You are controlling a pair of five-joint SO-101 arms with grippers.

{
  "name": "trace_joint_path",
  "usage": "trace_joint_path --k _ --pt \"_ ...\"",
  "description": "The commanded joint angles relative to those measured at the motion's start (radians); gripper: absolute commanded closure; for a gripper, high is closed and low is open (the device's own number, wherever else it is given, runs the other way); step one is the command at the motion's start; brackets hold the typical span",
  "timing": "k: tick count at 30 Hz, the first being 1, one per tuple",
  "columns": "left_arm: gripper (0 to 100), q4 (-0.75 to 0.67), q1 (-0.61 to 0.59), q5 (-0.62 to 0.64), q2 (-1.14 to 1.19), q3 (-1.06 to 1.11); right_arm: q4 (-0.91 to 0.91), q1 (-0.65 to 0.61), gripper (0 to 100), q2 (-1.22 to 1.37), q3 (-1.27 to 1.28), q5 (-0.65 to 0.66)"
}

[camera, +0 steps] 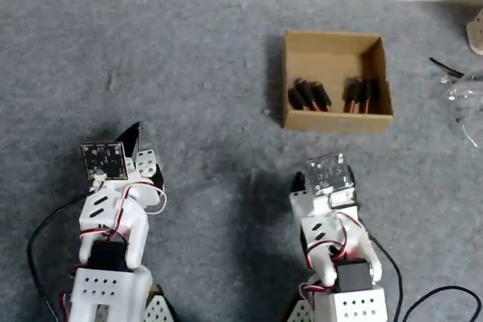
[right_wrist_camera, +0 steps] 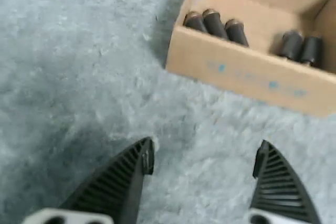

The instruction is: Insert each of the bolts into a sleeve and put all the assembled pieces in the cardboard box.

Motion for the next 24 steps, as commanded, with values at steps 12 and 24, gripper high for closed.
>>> trace_joint_path --k 12,24 --pt "99 0.298 -0.013 -0.005 -0.004 0.028 0.401 -0.012 72.4 0.007 0.154 0.066" --pt "99 0.753 -0.013 -0.003 -0.005 0.012 0.41 -0.012 72.4 0.007 0.154 0.12"
